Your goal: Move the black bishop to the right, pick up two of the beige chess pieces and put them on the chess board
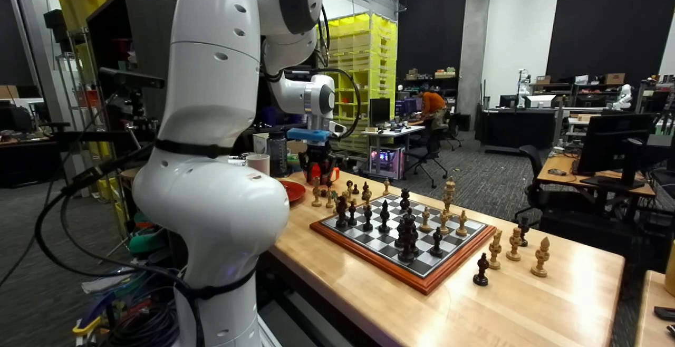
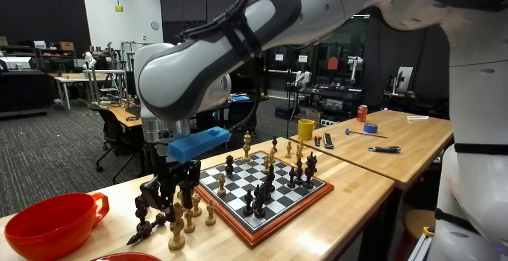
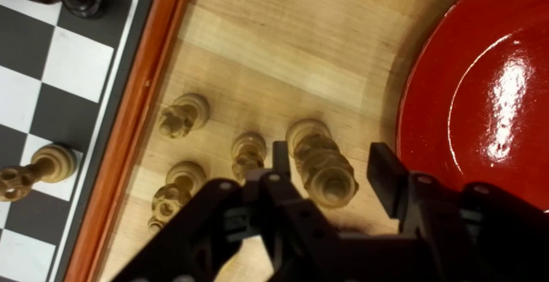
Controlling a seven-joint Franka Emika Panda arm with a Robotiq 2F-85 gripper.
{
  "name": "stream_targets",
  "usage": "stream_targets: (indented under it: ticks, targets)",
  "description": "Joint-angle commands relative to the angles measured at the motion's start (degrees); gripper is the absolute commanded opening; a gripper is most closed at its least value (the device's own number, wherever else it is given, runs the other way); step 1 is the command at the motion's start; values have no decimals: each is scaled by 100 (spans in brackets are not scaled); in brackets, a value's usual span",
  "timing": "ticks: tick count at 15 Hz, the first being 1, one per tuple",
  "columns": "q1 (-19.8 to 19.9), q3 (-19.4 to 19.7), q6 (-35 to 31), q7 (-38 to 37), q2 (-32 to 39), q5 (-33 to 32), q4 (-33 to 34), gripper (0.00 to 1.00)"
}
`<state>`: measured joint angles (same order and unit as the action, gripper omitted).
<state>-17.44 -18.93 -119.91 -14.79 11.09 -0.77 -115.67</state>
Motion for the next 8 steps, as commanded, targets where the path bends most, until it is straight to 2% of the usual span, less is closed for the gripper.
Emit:
stream_targets:
  ticks: [1,3,8]
  targets:
    - [-93,63,48,202,20,119,84,20]
    - [-78,41,85,330,-35,225,87,5]
    - [-39,58,132,528,-372,392,165,8]
